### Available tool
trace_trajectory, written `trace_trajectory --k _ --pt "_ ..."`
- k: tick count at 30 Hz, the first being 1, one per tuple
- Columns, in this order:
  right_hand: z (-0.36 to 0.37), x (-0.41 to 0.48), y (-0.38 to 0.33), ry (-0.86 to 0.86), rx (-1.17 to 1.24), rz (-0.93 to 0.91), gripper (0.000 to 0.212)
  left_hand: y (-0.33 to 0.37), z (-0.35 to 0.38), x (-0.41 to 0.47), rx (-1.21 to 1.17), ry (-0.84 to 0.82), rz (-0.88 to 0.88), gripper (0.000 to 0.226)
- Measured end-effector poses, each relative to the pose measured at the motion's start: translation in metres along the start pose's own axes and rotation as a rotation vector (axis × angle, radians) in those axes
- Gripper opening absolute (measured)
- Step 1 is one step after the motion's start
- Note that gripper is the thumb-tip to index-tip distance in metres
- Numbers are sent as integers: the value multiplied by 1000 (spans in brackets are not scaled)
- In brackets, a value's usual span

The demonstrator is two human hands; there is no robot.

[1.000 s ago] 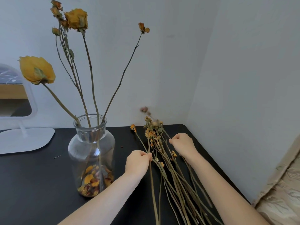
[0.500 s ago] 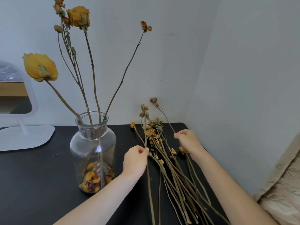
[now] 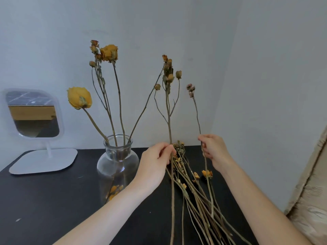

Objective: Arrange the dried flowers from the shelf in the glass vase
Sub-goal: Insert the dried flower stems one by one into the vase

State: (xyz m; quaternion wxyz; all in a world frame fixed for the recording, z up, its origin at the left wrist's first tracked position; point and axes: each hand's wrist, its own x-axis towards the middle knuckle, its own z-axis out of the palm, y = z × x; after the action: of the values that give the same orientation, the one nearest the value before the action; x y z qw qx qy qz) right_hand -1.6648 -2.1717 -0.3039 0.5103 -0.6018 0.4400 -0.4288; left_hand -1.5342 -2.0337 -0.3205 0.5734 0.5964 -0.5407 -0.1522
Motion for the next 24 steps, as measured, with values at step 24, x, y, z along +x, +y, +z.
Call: trace_trajectory --k 24 --pt "51 -36 -35 -44 40 -142 13 75 -117 -13 114 -503 -59 28"
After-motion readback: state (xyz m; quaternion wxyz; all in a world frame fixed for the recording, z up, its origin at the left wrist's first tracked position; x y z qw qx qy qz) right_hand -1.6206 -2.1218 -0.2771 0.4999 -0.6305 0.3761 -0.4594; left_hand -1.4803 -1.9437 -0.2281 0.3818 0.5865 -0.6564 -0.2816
